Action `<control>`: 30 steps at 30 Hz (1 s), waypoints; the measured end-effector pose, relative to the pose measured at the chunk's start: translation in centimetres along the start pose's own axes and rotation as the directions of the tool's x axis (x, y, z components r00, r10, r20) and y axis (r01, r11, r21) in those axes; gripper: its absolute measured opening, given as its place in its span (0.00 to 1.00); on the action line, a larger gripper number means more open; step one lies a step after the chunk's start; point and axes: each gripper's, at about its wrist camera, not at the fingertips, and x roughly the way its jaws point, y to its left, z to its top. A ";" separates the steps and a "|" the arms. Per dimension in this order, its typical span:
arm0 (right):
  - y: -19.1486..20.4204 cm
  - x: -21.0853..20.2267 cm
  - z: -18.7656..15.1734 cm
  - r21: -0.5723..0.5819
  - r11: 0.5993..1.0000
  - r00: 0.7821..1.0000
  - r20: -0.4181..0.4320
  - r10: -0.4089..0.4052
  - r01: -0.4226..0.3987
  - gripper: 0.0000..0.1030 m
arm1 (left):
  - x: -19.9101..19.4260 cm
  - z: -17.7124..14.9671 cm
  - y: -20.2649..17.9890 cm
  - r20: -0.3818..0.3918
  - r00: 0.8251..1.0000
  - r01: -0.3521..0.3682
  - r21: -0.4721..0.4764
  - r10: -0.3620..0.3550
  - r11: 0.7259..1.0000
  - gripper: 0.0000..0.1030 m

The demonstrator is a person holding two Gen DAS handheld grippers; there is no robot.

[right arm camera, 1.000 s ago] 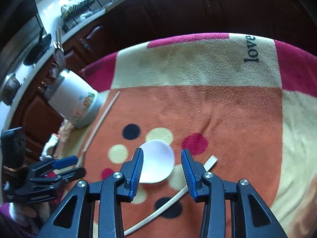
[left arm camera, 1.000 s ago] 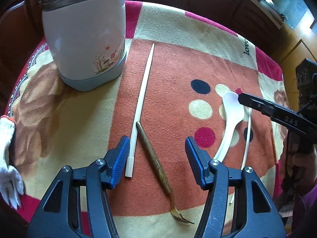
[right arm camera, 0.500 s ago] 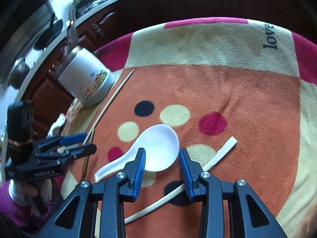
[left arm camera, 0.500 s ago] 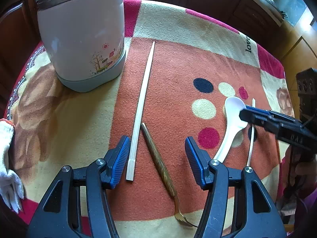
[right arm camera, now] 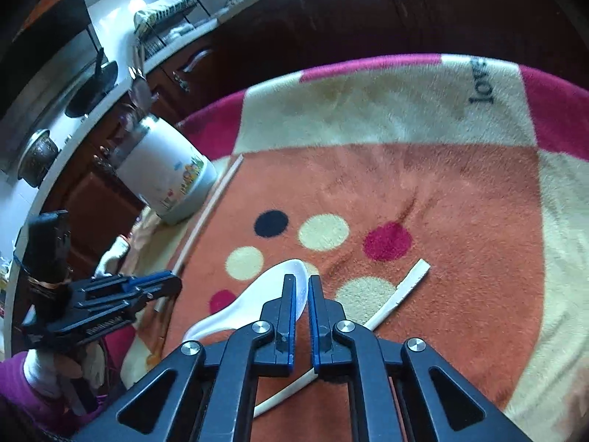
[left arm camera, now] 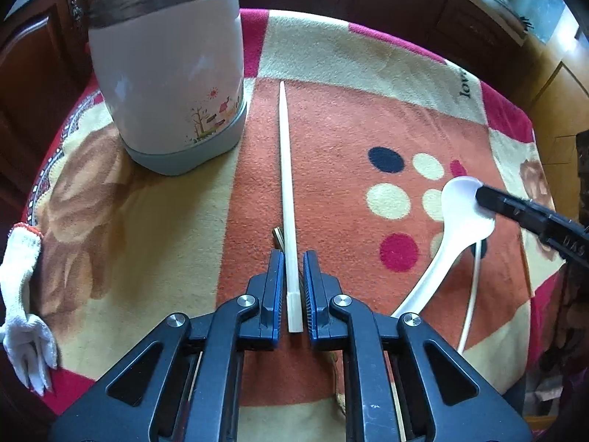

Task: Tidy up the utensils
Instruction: 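Close the left gripper on the white chopstick while the right grasps the white spoon, then lift and carry the white chopstick in the left gripper to the jar while the right carries the spoon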

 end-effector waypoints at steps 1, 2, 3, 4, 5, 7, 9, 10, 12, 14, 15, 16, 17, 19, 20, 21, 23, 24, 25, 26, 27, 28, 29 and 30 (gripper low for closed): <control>0.3 -0.5 0.1 -0.007 1.000 1.000 0.013 -0.001 0.001 0.04 | -0.3 -0.1 0.0 0.009 1.000 0.001 0.002 -0.001 1.000 0.09; 0.5 -1.0 0.3 -0.012 1.000 1.000 0.026 -0.003 0.004 0.03 | -0.8 -0.1 0.0 0.024 1.000 0.001 0.006 -0.002 1.000 0.09; 0.8 -1.5 0.4 -0.017 1.000 0.999 0.038 -0.006 0.007 0.03 | -1.1 -0.1 0.0 0.031 1.000 0.002 0.008 -0.003 1.000 0.08; 1.0 -1.9 0.6 -0.022 1.000 0.999 0.049 -0.009 0.010 0.03 | -1.5 0.0 0.0 0.038 0.999 0.005 0.009 -0.005 1.000 0.08; 1.3 -2.4 0.8 -0.025 1.000 0.998 0.061 -0.013 0.014 0.02 | -2.0 0.1 0.1 0.047 0.999 0.010 0.009 -0.010 1.000 0.08; 1.6 -3.1 1.2 -0.029 0.999 0.997 0.080 -0.016 0.019 0.02 | -2.7 0.2 0.2 0.057 0.998 0.018 0.006 -0.018 1.000 0.06; 2.0 -3.8 1.7 -0.030 0.999 0.995 0.097 -0.017 0.020 0.02 | -3.5 0.4 0.5 0.065 0.997 0.039 -0.002 -0.039 0.999 0.03; 2.2 -4.2 1.9 -0.030 0.999 0.994 0.107 -0.017 0.021 0.02 | -4.0 0.5 0.6 0.071 0.996 0.048 -0.006 -0.047 0.999 0.03; 2.5 -4.8 2.2 -0.032 0.999 0.992 0.123 -0.013 0.017 0.02 | -5.0 0.8 1.0 0.087 0.995 0.058 -0.016 -0.057 0.998 0.03; 3.2 -5.3 2.7 -0.038 0.999 0.990 0.141 -0.011 0.017 0.02 | -6.2 1.2 1.6 0.104 0.993 0.067 -0.023 -0.065 0.997 0.03; 3.5 -5.6 2.9 -0.042 0.999 0.989 0.150 -0.009 0.015 0.02 | -6.6 1.4 1.6 0.110 0.992 0.068 -0.020 -0.065 0.997 0.03; 3.6 -5.8 3.0 -0.046 0.999 0.988 0.156 -0.006 0.014 0.02 | -6.9 1.5 1.7 0.116 0.991 0.067 -0.017 -0.065 0.998 0.03; 3.7 -6.2 3.0 -0.051 0.999 0.987 0.163 -0.004 0.012 0.02 | -7.4 1.6 1.8 0.124 0.990 0.068 -0.015 -0.065 0.998 0.03; 4.2 -6.5 3.2 -0.060 0.998 0.985 0.174 0.002 0.008 0.02 | -7.9 1.8 2.0 0.129 0.989 0.076 -0.017 -0.073 0.997 0.03; 4.4 -6.7 3.3 -0.064 0.998 0.984 0.179 0.003 0.009 0.02 | -8.2 1.7 2.1 0.130 0.988 0.084 -0.020 -0.081 0.996 0.03; 4.5 -6.8 3.3 -0.066 0.998 0.983 0.181 0.004 0.008 0.02 | -8.1 1.8 2.2 0.129 0.988 0.087 -0.021 -0.083 0.996 0.03; 4.6 -6.8 3.3 -0.066 0.998 0.984 0.178 0.003 0.009 0.02 | -8.0 1.7 2.3 0.124 0.989 0.085 -0.022 -0.082 0.996 0.03; 4.6 -6.6 3.3 -0.065 0.998 0.985 0.175 -0.001 0.012 0.02 | -7.8 1.6 2.3 0.120 0.990 0.083 -0.023 -0.080 0.996 0.03; 4.6 -6.5 3.2 -0.062 0.998 0.985 0.170 -0.006 0.017 0.02 | -7.6 1.5 2.4 0.112 0.990 0.084 -0.026 -0.080 0.996 0.04; 4.6 -6.4 3.0 -0.060 0.998 0.986 0.166 -0.008 0.018 0.02 | -7.4 1.3 2.5 0.107 0.991 0.084 -0.027 -0.081 0.996 0.04; 4.5 -6.3 2.8 -0.057 0.998 0.987 0.160 -0.006 0.016 0.02 | -7.2 1.1 2.5 0.102 0.992 0.081 -0.027 -0.078 0.996 0.04; 4.4 -6.2 2.6 -0.055 0.998 0.988 0.155 -0.007 0.015 0.02 | -6.9 0.9 2.6 0.097 0.992 0.078 -0.026 -0.075 0.997 0.04; 4.4 -6.0 2.4 -0.054 0.998 0.989 0.149 -0.011 0.019 0.02 | -6.7 0.8 2.6 0.091 0.993 0.075 -0.028 -0.072 0.997 0.05; 4.3 -5.7 2.2 -0.053 0.998 0.990 0.141 -0.015 0.023 0.02 | -6.4 0.6 2.7 0.083 0.994 0.075 -0.032 -0.072 0.997 0.05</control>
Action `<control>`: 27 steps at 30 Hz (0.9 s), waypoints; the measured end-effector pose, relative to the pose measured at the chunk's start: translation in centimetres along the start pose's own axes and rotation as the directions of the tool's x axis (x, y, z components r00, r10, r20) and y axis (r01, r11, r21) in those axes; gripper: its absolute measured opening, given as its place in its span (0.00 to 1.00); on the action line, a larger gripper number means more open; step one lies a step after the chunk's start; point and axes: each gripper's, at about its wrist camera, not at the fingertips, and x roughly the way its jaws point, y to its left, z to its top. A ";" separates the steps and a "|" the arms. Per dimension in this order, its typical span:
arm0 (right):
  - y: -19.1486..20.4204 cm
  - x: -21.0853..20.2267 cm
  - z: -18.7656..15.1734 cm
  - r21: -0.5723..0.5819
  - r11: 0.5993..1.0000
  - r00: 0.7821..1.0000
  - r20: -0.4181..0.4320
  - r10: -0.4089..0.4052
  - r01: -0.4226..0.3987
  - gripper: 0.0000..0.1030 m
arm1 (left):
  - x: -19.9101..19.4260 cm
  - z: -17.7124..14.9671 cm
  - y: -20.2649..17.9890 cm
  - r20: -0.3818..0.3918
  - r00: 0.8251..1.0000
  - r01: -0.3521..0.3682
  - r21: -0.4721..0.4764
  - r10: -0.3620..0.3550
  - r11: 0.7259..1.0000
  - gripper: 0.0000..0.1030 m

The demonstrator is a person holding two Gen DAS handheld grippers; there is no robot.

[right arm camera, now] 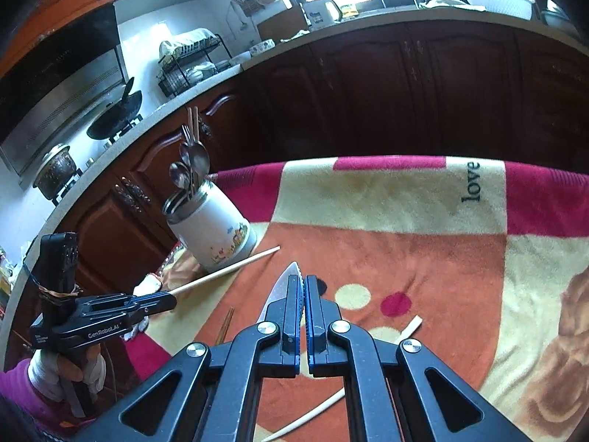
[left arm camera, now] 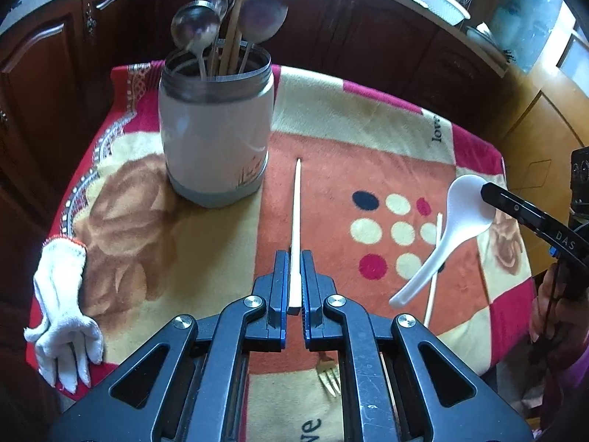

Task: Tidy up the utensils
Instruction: 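Lift and carry the white chopstick in the left gripper to the jar while the right carries the spoon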

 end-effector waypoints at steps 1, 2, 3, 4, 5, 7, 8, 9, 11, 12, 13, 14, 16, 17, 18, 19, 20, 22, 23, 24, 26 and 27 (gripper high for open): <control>-0.1 0.1 -0.3 0.002 1.000 1.000 -0.005 -0.001 0.001 0.02 | 0.2 -0.2 0.1 -0.006 1.000 -0.002 -0.003 0.002 1.000 0.05; -0.2 0.3 -0.5 0.006 1.000 1.000 -0.013 -0.001 0.001 0.02 | 0.3 -0.3 0.1 -0.011 1.000 -0.006 -0.002 0.006 1.000 0.06; -0.3 0.5 -0.7 0.012 1.000 1.000 -0.019 -0.002 0.002 0.02 | 0.4 -0.4 0.0 -0.015 1.000 -0.009 0.002 0.009 1.000 0.06; -0.5 0.7 -0.9 0.019 1.000 1.000 -0.027 -0.001 0.001 0.02 | 0.4 -0.5 0.0 -0.019 1.000 -0.012 0.005 0.012 1.000 0.06; -0.7 1.0 -1.1 0.025 1.000 0.999 -0.034 -0.001 0.002 0.02 | 0.5 -0.6 -0.1 -0.022 1.000 -0.013 0.010 0.013 1.000 0.06; -1.1 1.7 -1.5 0.040 0.999 0.999 -0.048 -0.008 0.010 0.02 | 0.6 -0.8 -0.2 -0.033 0.999 -0.005 0.014 0.006 1.000 0.06; -1.4 2.0 -1.8 0.051 0.999 0.998 -0.054 -0.011 0.014 0.02 | 0.7 -0.9 -0.3 -0.039 0.999 -0.001 0.016 0.002 1.000 0.11; -1.7 2.3 -2.0 0.064 0.998 0.998 -0.060 -0.015 0.019 0.02 | 0.8 -1.1 -0.4 -0.046 0.999 0.003 0.017 -0.003 1.000 0.17; -2.5 2.9 -2.5 0.094 0.995 0.997 -0.073 -0.017 0.024 0.02 | 0.9 -1.5 -0.5 -0.056 0.998 0.011 0.014 -0.010 1.000 0.26; -2.8 3.1 -2.7 0.107 0.994 0.997 -0.080 -0.015 0.024 0.02 | 0.9 -1.7 -0.4 -0.058 0.998 0.015 0.008 -0.015 1.000 0.30; -3.2 3.3 -3.0 0.121 0.992 0.996 -0.086 -0.014 0.024 0.02 | 0.9 -1.8 -0.4 -0.061 0.998 0.020 0.003 -0.020 1.000 0.32; -3.5 3.3 -3.2 0.129 0.991 0.996 -0.089 -0.012 0.024 0.02 | 0.9 -2.0 -0.3 -0.066 0.998 0.020 0.000 -0.020 1.000 0.34; -3.7 3.3 -3.5 0.136 0.990 0.996 -0.093 -0.011 0.023 0.02 | 1.1 -2.0 -0.2 -0.073 0.997 0.011 0.004 -0.010 1.000 0.36; -3.8 3.4 -3.7 0.138 0.990 0.995 -0.096 -0.009 0.022 0.02 | 1.3 -2.0 -0.2 -0.077 0.997 0.005 0.007 -0.005 1.000 0.36; -3.8 3.5 -3.8 0.140 0.990 0.995 -0.099 -0.006 0.020 0.02 | 1.5 -1.9 -0.2 -0.080 0.997 0.002 0.007 -0.001 1.000 0.36; -3.7 3.6 -3.8 0.142 0.990 0.995 -0.101 -0.003 0.017 0.02 | 1.8 -1.6 -0.2 -0.081 0.997 -0.001 0.004 0.001 1.000 0.36; -3.7 3.8 -3.9 0.143 0.990 0.995 -0.104 -0.001 0.016 0.02 | 2.1 -1.4 -0.2 -0.078 0.997 -0.002 0.002 0.003 1.000 0.36; -3.6 4.3 -4.0 0.144 0.990 0.993 -0.114 0.006 0.011 0.02 | 2.9 -0.8 -0.2 -0.080 0.996 -0.024 0.006 0.024 1.000 0.36; -3.5 4.6 -3.9 0.144 0.990 0.993 -0.120 0.007 0.011 0.02 | 3.5 -0.3 -0.3 -0.082 0.996 -0.041 0.007 0.041 0.999 0.36; -3.5 5.0 -3.9 0.143 0.990 0.992 -0.129 0.006 0.012 0.03 | 3.9 0.1 -0.4 -0.078 0.996 -0.047 0.007 0.048 0.999 0.36; -3.6 5.8 -3.8 0.144 0.989 0.989 -0.145 0.006 0.015 0.03 | 4.8 1.3 -0.6 -0.059 0.995 -0.080 0.013 0.081 0.997 0.36; -3.7 6.2 -3.8 0.148 0.989 0.989 -0.150 0.009 0.013 0.03 | 5.2 1.7 -0.7 -0.053 0.994 -0.091 0.017 0.092 0.996 0.36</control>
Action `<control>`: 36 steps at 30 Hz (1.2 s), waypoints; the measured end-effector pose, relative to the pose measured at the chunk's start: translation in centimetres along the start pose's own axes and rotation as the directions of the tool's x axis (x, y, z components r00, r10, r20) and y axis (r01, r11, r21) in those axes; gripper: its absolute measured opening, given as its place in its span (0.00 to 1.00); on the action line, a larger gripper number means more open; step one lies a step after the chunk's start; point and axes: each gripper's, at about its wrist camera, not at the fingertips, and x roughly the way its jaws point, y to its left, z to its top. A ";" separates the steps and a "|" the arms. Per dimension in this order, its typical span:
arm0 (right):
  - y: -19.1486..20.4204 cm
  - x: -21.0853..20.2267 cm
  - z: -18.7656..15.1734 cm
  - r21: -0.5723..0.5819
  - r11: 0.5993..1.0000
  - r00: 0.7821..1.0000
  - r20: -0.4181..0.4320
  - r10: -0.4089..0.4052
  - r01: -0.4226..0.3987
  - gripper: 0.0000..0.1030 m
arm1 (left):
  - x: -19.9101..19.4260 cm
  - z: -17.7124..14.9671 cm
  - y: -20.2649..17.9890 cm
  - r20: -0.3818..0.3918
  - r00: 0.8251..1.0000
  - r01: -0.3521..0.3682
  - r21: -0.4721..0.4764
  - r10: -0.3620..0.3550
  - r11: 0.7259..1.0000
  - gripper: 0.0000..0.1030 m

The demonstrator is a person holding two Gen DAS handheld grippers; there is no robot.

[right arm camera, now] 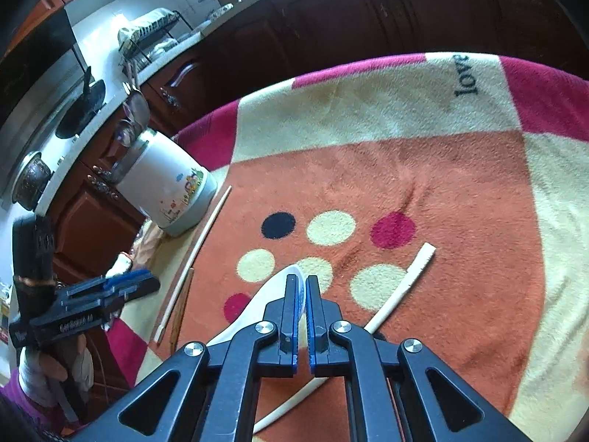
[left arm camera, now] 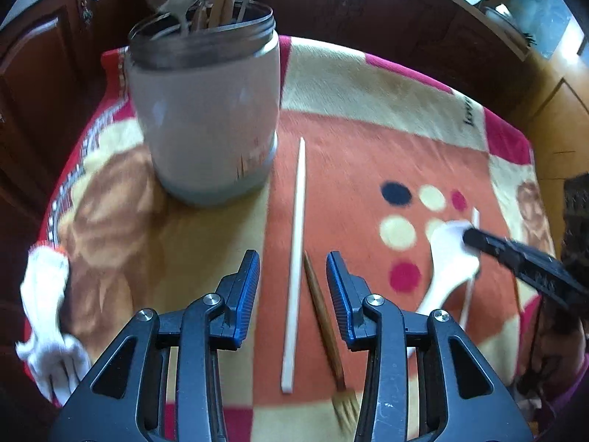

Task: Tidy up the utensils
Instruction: 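Lift and carry the white chopstick in the left gripper to the jar while the right carries the spoon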

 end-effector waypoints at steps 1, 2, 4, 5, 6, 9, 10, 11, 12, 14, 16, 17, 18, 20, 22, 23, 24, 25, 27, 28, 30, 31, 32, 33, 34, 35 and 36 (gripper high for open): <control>-0.2 0.3 0.1 0.005 1.000 1.000 -0.007 0.004 -0.004 0.03 | 0.4 0.5 -0.2 0.007 1.000 -0.011 0.006 0.011 1.000 0.36; -0.3 0.6 0.2 0.008 1.000 1.000 -0.015 0.007 -0.007 0.03 | 0.8 1.0 -0.5 0.011 1.000 -0.021 0.015 0.021 1.000 0.36; -0.4 1.1 0.3 0.008 1.000 1.000 -0.026 0.008 -0.008 0.03 | 1.7 1.8 -1.2 0.012 0.999 -0.048 0.034 0.047 0.998 0.36; -0.5 1.2 0.4 0.005 1.000 0.999 -0.031 0.008 -0.008 0.03 | 2.2 2.3 -1.6 0.016 0.998 -0.061 0.049 0.061 0.997 0.36; -0.5 1.3 0.4 0.004 1.000 0.999 -0.033 0.010 -0.009 0.03 | 2.7 2.7 -2.1 0.017 0.997 -0.082 0.068 0.081 0.994 0.36; -0.6 1.4 0.5 0.003 1.000 0.999 -0.038 0.018 -0.018 0.03 | 4.2 3.5 -3.0 0.006 0.992 -0.126 0.096 0.126 0.987 0.36; -0.7 1.5 0.5 0.004 1.000 0.999 -0.039 0.022 -0.022 0.03 | 4.8 3.7 -3.3 -0.003 0.991 -0.132 0.102 0.133 0.986 0.36; -0.8 1.5 0.5 0.004 1.000 0.999 -0.040 0.026 -0.026 0.03 | 5.6 3.8 -3.5 -0.018 0.989 -0.146 0.113 0.149 0.983 0.36; -0.8 1.6 0.5 0.003 1.000 0.999 -0.042 0.030 -0.030 0.03 | 6.1 4.0 -3.6 -0.030 0.987 -0.152 0.118 0.157 0.981 0.36; -0.8 1.8 0.6 -0.001 0.999 0.998 -0.046 0.032 -0.032 0.03 | 6.6 4.3 -3.6 -0.024 0.989 -0.146 0.105 0.149 0.984 0.36; -0.9 2.1 0.7 -0.002 0.999 0.998 -0.052 0.038 -0.038 0.03 | 7.0 4.8 -3.5 -0.032 0.990 -0.135 0.088 0.139 0.987 0.36; -1.1 2.3 0.8 0.001 0.999 0.998 -0.055 0.042 -0.042 0.03 | 7.2 5.1 -3.3 -0.041 0.991 -0.121 0.070 0.124 0.990 0.35; -1.1 2.5 0.9 0.004 0.999 0.997 -0.057 0.045 -0.045 0.03 | 7.2 5.3 -3.2 -0.045 0.993 -0.107 0.060 0.110 0.992 0.32; -1.4 2.7 1.0 0.015 0.998 0.997 -0.055 0.062 -0.061 0.04 | 7.3 5.6 -3.2 -0.049 0.996 -0.073 0.072 0.076 0.995 0.11; -1.2 2.6 0.9 0.010 0.997 0.996 -0.045 0.070 -0.070 0.04 | 7.1 5.6 -3.1 -0.062 0.998 -0.024 0.068 0.028 0.997 0.06; -0.9 2.2 0.8 -0.006 0.998 0.997 -0.037 0.067 -0.067 0.04 | 6.8 5.5 -2.8 -0.068 0.998 0.020 0.049 -0.016 0.999 0.06; -0.5 1.8 0.8 -0.027 0.998 0.998 -0.025 0.062 -0.063 0.03 | 6.3 5.3 -2.6 -0.068 0.996 0.062 0.030 -0.059 0.998 0.05; 0.0 1.2 0.8 -0.049 0.997 0.998 -0.009 0.058 -0.058 0.03 | 5.7 5.2 -2.4 -0.064 0.993 0.099 0.014 -0.098 0.995 0.05; 0.7 0.1 1.0 -0.075 0.996 0.998 0.022 0.059 -0.057 0.02 | 4.2 4.9 -2.1 -0.044 0.989 0.143 0.009 -0.142 0.990 0.05; 1.1 -0.6 1.2 -0.082 0.995 0.997 0.036 0.062 -0.059 0.02 | 3.4 4.8 -2.1 -0.031 0.989 0.148 0.017 -0.148 0.989 0.05; 1.6 -1.8 1.7 -0.093 0.994 0.996 0.066 0.066 -0.060 0.02 | 1.5 4.4 -2.2 -0.006 0.986 0.165 0.024 -0.165 0.986 0.05; 1.8 -2.2 1.9 -0.095 0.994 0.995 0.078 0.067 -0.059 0.02 | 0.9 4.4 -2.2 0.003 0.985 0.173 0.024 -0.173 0.985 0.05; 2.0 -2.7 2.2 -0.097 0.994 0.993 0.092 0.068 -0.059 0.02 | 0.1 4.3 -2.1 0.014 0.984 0.179 0.025 -0.179 0.984 0.05; 2.3 -3.2 2.5 -0.099 0.993 0.992 0.104 0.069 -0.058 0.02 | -0.6 4.1 -2.0 0.025 0.983 0.180 0.027 -0.180 0.983 0.05; 2.5 -3.7 2.8 -0.102 0.993 0.991 0.117 0.070 -0.058 0.02 | -1.3 4.1 -1.8 0.037 0.983 0.179 0.028 -0.180 0.983 0.05; 2.8 -4.3 3.1 -0.107 0.993 0.989 0.130 0.072 -0.058 0.02 | -2.3 4.2 -1.6 0.054 0.982 0.181 0.030 -0.183 0.983 0.05; 3.2 -4.8 3.4 -0.114 0.992 0.987 0.144 0.073 -0.057 0.02 | -3.1 4.1 -1.4 0.068 0.981 0.180 0.032 -0.182 0.983 0.05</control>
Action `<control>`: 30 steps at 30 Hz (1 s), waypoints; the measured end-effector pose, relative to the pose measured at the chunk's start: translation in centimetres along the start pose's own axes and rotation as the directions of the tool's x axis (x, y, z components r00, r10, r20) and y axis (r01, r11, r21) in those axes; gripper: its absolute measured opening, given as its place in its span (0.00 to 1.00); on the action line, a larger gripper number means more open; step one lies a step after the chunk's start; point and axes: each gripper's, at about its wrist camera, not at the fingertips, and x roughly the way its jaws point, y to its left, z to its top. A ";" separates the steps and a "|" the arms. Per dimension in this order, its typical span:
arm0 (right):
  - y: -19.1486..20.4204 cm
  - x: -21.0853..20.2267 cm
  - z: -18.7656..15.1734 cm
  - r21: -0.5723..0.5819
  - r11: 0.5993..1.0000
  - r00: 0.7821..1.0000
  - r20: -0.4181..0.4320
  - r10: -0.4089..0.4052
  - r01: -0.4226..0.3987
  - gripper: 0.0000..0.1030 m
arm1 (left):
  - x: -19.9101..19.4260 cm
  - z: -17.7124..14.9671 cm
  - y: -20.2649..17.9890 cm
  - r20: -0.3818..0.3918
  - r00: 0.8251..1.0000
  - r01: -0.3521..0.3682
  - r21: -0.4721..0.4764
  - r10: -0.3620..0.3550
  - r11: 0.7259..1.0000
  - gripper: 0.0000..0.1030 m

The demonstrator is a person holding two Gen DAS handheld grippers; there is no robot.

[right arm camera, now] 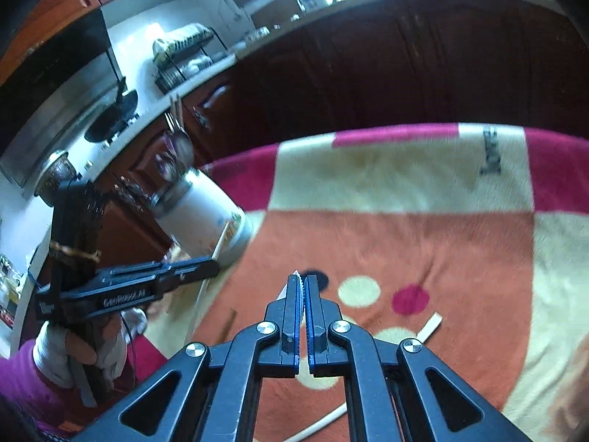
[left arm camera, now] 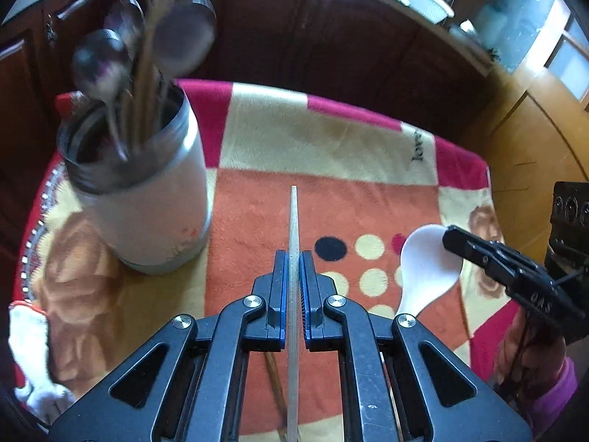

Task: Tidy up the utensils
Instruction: 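Lift and carry the white chopstick in the left gripper to the jar while the right carries the spoon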

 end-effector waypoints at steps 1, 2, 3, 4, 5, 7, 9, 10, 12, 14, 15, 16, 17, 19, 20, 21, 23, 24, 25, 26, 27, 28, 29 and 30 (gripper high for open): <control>0.3 -0.3 0.4 -0.006 1.000 1.000 0.010 -0.001 0.001 0.02 | -0.8 0.0 0.2 0.012 1.000 -0.004 0.005 0.004 1.000 0.05; 0.7 -0.6 0.8 -0.013 1.000 1.000 0.022 0.000 0.000 0.02 | -1.5 0.2 0.0 0.024 1.000 -0.016 0.011 0.015 1.000 0.05; 1.0 -0.9 1.2 -0.021 1.000 0.999 0.032 0.001 0.000 0.02 | -1.8 0.5 -0.2 0.032 0.999 -0.025 0.014 0.024 1.000 0.05; 1.5 -1.1 1.6 -0.028 1.000 0.999 0.042 0.003 -0.002 0.02 | -2.3 0.8 -0.2 0.039 0.999 -0.026 0.014 0.026 1.000 0.05; 1.9 -1.2 2.1 -0.034 0.999 0.999 0.050 0.004 -0.002 0.02 | -2.9 0.9 -0.1 0.046 0.999 -0.029 0.016 0.028 0.999 0.05; 2.6 -1.4 2.8 -0.047 0.999 0.998 0.062 0.005 -0.002 0.02 | -3.5 1.3 -0.3 0.061 0.997 -0.043 0.023 0.041 0.999 0.05; 3.3 -1.6 3.6 -0.059 0.998 0.997 0.075 0.008 -0.003 0.02 | -4.4 1.5 -0.1 0.074 0.996 -0.050 0.026 0.048 0.998 0.05; 3.6 -1.6 4.0 -0.063 0.998 0.997 0.081 0.011 -0.006 0.02 | -4.9 1.7 0.0 0.081 0.995 -0.054 0.026 0.052 0.998 0.05; 4.3 -1.7 4.8 -0.075 0.997 0.995 0.095 0.014 -0.007 0.02 | -5.5 2.1 0.3 0.096 0.993 -0.066 0.022 0.063 0.998 0.05; 5.2 -1.6 5.5 -0.090 0.996 0.994 0.106 0.021 -0.012 0.02 | -6.3 2.6 0.7 0.114 0.991 -0.077 0.016 0.074 0.997 0.05; 5.6 -1.5 5.9 -0.096 0.995 0.994 0.111 0.025 -0.014 0.02 | -6.8 2.9 1.0 0.124 0.989 -0.081 0.013 0.079 0.997 0.05; 6.0 -1.4 6.2 -0.103 0.995 0.993 0.115 0.027 -0.015 0.02 | -7.2 3.1 1.2 0.131 0.988 -0.085 0.010 0.083 0.996 0.05; 6.4 -1.3 6.6 -0.112 0.994 0.993 0.118 0.028 -0.015 0.02 | -7.6 3.5 1.5 0.142 0.986 -0.087 0.008 0.085 0.996 0.05; 7.2 -1.0 7.4 -0.127 0.992 0.992 0.126 0.028 -0.012 0.02 | -8.5 4.1 1.9 0.165 0.982 -0.092 0.003 0.090 0.996 0.05; 7.5 -0.8 7.8 -0.132 0.991 0.991 0.131 0.032 -0.014 0.02 | -9.0 4.7 2.3 0.177 0.980 -0.091 -0.002 0.090 0.996 0.05; 8.0 -0.8 8.4 -0.138 0.990 0.990 0.138 0.036 -0.017 0.02 | -9.5 5.2 2.7 0.191 0.977 -0.091 -0.011 0.091 0.996 0.05; 8.7 -0.6 9.3 -0.148 0.989 0.988 0.151 0.042 -0.020 0.02 | -10.3 6.3 3.6 0.218 0.971 -0.089 -0.034 0.094 0.995 0.05; 9.2 -0.6 9.7 -0.153 0.988 0.986 0.159 0.047 -0.022 0.02 | -10.6 6.8 4.1 0.230 0.969 -0.086 -0.048 0.095 0.995 0.05; 9.7 -0.4 10.2 -0.159 0.987 0.985 0.166 0.051 -0.024 0.02 | -10.9 7.5 4.6 0.240 0.966 -0.080 -0.064 0.093 0.995 0.05; 10.2 -0.3 10.6 -0.165 0.986 0.983 0.174 0.052 -0.023 0.02 | -11.1 8.2 5.3 0.252 0.963 -0.074 -0.084 0.093 0.994 0.05; 10.6 -0.1 11.0 -0.171 0.985 0.982 0.181 0.052 -0.020 0.02 | -11.3 8.8 5.8 0.262 0.960 -0.074 -0.099 0.098 0.992 0.05; 11.0 0.1 11.5 -0.177 0.984 0.981 0.189 0.054 -0.020 0.02 | -11.5 9.5 6.3 0.273 0.956 -0.076 -0.113 0.105 0.991 0.05; 11.4 0.4 12.0 -0.182 0.983 0.979 0.195 0.060 -0.024 0.02 | -11.6 10.2 6.7 0.286 0.952 -0.076 -0.127 0.110 0.989 0.05; 11.7 0.6 12.4 -0.186 0.982 0.977 0.202 0.062 -0.024 0.02 | -11.7 10.9 7.2 0.301 0.946 -0.075 -0.141 0.115 0.987 0.05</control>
